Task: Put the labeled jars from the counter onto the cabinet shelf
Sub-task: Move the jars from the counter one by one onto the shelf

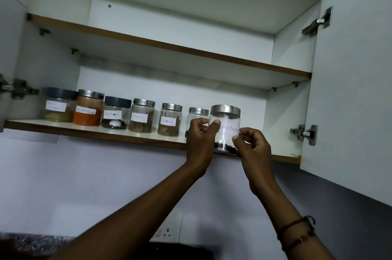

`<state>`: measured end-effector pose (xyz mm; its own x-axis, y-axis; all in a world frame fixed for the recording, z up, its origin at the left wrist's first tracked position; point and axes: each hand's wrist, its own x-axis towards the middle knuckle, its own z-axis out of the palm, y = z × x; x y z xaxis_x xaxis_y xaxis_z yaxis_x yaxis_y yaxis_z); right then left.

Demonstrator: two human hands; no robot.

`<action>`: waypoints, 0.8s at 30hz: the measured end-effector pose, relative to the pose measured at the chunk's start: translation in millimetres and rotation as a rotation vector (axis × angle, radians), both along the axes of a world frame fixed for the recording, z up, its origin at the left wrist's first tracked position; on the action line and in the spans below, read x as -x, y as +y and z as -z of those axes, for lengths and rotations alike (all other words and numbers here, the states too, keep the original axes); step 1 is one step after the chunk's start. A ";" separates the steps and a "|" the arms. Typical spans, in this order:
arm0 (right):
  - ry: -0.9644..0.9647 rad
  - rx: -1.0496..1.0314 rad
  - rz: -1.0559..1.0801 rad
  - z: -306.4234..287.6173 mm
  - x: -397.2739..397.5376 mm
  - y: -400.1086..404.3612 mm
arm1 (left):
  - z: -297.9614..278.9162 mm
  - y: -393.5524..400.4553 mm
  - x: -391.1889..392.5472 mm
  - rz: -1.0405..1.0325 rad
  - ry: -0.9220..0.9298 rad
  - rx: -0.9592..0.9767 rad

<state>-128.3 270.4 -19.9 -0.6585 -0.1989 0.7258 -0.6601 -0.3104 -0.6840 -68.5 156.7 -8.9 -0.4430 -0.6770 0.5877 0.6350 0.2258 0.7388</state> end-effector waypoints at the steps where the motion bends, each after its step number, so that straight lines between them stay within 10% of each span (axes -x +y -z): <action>1: 0.002 0.000 0.022 -8.3 4.8 -6.4 | -6.7 -3.2 5.5 -0.034 -0.002 -0.017; 24: 0.038 -0.526 0.227 -45.5 136.6 -83.3 | -43.7 -56.5 105.5 -0.235 -0.740 0.527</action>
<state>-264.9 187.1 25.7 -0.7020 -0.3963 0.5917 -0.6980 0.2176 -0.6823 -174.1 100.3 34.8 -0.7126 -0.5230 0.4677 -0.0595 0.7092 0.7024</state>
